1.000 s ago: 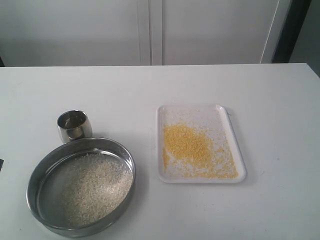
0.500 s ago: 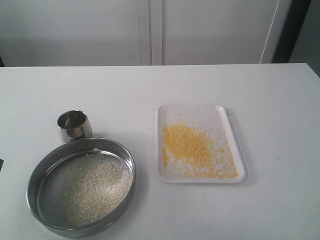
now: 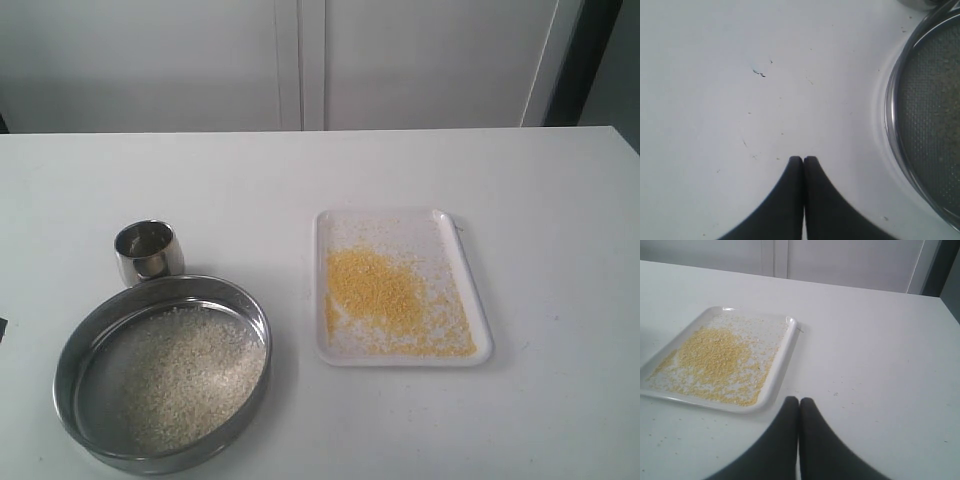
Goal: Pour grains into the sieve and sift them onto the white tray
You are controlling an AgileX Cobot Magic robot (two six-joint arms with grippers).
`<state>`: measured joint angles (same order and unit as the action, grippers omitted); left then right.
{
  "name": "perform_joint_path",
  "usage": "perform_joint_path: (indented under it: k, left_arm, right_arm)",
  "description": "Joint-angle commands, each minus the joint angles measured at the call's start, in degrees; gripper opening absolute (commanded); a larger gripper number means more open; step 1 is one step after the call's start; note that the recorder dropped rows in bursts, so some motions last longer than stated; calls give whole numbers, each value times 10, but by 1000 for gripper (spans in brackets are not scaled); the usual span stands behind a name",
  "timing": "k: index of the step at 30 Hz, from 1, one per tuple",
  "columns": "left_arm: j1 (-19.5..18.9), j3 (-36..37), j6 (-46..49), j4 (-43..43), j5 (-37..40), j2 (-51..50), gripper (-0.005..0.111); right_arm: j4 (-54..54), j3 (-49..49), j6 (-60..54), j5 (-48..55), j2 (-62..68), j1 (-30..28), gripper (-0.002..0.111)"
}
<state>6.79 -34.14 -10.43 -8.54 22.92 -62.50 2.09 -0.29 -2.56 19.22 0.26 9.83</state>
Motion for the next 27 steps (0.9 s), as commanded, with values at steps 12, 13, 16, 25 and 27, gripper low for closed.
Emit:
perform_joint_path:
  k: [12,13,16,25,27]
  left_arm:
    - [-1,4,1,1,7,61,0]
    - [-1,4,1,1,7,70,0]
    - [-1,4,1,1,7,109,0]
    - [-1,4,1,1,7,193,0]
    - [-1,4,1,1,7,212,0]
  right_arm:
    - [-6,3,-2,-1,-3,-2,0]
    - [-6,3,-2,-1,-3,-2,0]
    - [-6,3,-2,-1,-3,-2,0]
    - [-6,3,-2,-1,-3,-2,0]
    - [-6,3,-2,-1,-3,-2,0]
